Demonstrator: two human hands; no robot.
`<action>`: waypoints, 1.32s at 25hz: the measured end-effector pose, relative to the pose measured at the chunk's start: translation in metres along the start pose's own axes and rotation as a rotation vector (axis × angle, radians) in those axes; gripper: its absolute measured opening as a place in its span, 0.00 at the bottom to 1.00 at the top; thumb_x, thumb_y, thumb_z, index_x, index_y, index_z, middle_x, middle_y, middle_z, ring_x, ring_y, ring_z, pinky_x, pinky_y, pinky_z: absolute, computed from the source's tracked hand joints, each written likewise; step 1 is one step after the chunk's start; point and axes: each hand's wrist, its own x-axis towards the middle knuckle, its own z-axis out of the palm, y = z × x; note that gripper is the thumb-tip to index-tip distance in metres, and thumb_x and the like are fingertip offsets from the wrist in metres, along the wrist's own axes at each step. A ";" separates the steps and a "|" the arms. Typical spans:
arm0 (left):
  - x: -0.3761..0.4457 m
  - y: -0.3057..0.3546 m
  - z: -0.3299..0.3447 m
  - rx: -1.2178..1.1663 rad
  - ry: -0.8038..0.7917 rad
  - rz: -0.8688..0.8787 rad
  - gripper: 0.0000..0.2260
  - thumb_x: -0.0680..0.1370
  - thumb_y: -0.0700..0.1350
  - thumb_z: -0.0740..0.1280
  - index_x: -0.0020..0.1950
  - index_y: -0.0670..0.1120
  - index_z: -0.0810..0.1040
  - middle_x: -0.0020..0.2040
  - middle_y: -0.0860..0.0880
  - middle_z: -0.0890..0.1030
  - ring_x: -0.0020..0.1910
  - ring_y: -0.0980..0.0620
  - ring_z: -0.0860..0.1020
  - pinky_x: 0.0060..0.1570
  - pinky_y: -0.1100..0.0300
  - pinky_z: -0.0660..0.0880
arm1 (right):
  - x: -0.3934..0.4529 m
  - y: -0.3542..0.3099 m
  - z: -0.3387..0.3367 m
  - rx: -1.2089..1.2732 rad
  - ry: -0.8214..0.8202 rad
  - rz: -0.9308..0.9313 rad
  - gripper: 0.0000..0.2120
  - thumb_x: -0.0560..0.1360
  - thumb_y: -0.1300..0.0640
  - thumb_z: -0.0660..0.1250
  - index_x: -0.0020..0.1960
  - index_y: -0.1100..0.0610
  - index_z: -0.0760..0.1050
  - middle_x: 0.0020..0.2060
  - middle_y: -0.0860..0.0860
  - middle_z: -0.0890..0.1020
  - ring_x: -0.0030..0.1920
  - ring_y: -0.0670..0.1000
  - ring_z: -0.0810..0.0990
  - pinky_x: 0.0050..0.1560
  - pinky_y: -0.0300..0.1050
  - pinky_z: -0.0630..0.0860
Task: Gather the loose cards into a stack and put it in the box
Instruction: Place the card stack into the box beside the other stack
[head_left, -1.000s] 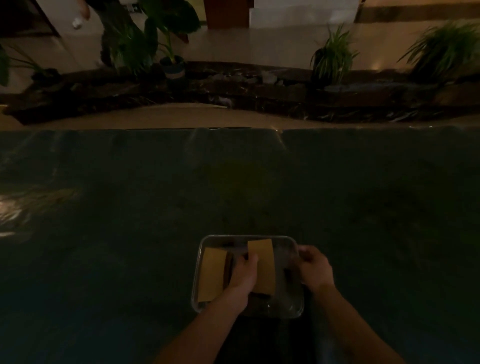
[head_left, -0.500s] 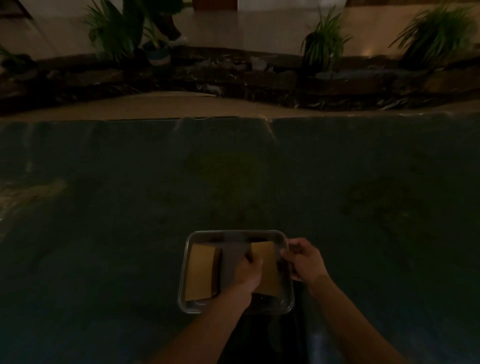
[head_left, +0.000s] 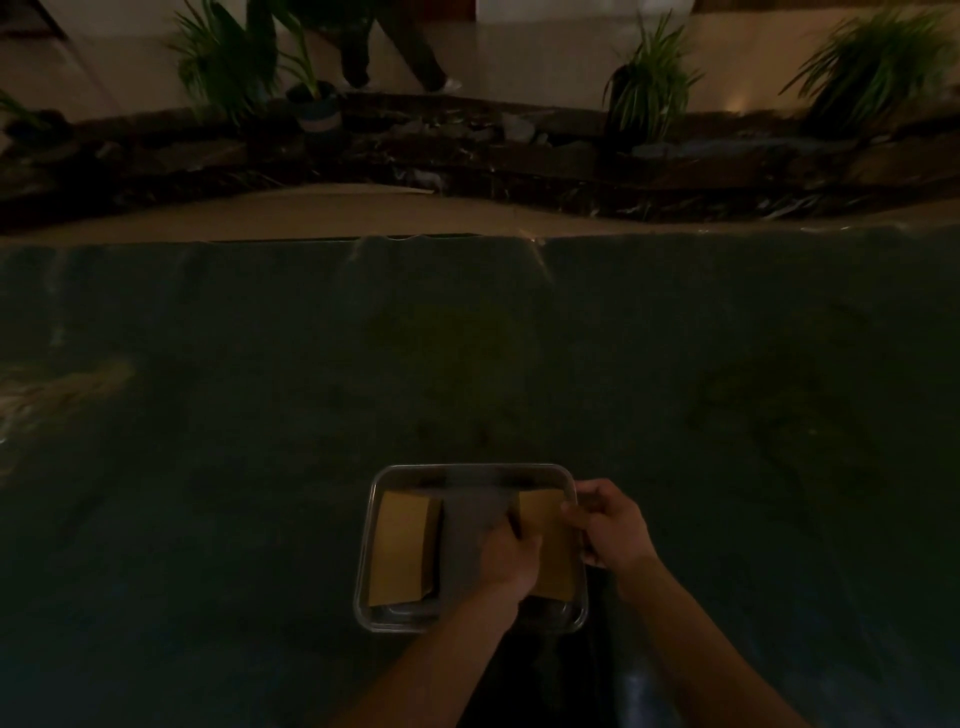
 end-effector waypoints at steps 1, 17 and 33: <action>0.000 -0.001 0.001 -0.009 0.002 0.006 0.09 0.82 0.53 0.58 0.59 0.54 0.73 0.57 0.51 0.77 0.54 0.52 0.74 0.56 0.56 0.70 | 0.000 0.000 0.000 0.001 0.004 -0.005 0.06 0.77 0.59 0.67 0.51 0.49 0.77 0.48 0.51 0.81 0.45 0.52 0.81 0.32 0.43 0.75; 0.012 -0.014 0.009 0.283 0.109 0.162 0.07 0.82 0.48 0.59 0.48 0.51 0.75 0.48 0.52 0.77 0.49 0.54 0.76 0.51 0.61 0.70 | -0.002 -0.001 -0.001 0.001 -0.001 0.004 0.05 0.77 0.58 0.68 0.49 0.49 0.78 0.45 0.50 0.82 0.43 0.51 0.81 0.33 0.44 0.76; 0.011 -0.015 0.004 0.323 0.119 0.203 0.14 0.82 0.53 0.56 0.59 0.49 0.78 0.58 0.48 0.80 0.59 0.49 0.77 0.65 0.50 0.71 | -0.017 0.003 0.008 -0.249 0.131 -0.134 0.10 0.78 0.51 0.65 0.58 0.43 0.75 0.45 0.45 0.80 0.46 0.48 0.81 0.48 0.49 0.81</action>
